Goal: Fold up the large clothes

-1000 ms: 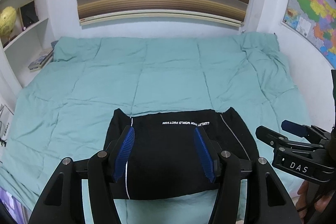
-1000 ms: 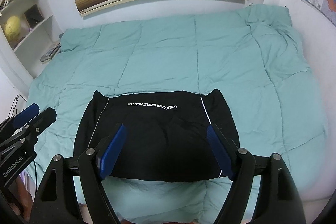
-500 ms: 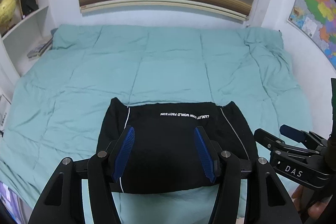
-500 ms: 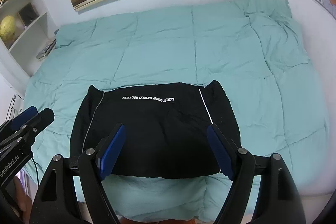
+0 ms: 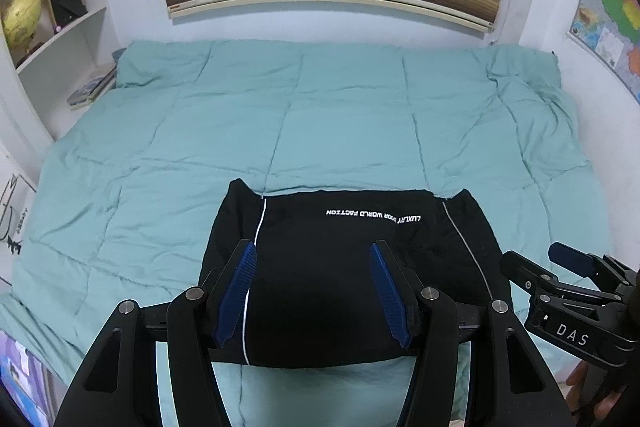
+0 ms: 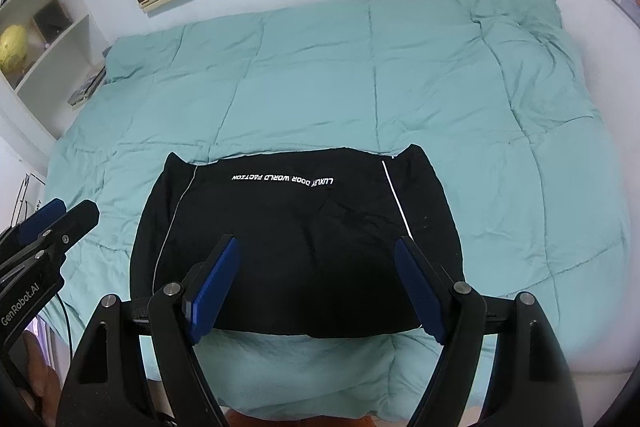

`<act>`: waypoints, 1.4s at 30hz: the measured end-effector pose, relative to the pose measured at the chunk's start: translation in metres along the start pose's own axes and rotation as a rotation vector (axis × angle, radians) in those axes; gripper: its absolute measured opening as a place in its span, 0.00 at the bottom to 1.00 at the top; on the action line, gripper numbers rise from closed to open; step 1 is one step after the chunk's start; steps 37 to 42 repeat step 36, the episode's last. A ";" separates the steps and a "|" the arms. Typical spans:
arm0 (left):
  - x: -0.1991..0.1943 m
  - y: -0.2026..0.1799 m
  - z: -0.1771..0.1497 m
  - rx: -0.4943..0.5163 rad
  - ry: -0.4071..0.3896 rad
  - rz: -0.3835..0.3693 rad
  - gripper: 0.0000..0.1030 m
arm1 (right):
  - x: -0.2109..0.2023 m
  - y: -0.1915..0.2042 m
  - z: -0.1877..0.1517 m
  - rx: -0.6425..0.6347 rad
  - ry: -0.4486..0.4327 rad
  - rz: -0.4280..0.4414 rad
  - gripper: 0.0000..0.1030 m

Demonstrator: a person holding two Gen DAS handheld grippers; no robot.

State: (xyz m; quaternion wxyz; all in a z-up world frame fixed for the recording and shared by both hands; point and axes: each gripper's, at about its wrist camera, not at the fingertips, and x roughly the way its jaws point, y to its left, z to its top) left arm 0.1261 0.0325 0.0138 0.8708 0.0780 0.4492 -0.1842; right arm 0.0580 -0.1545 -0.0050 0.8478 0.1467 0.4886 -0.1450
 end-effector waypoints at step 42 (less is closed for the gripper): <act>0.012 -0.002 -0.005 0.000 -0.012 0.089 0.59 | 0.020 -0.002 0.000 0.032 0.059 0.028 0.79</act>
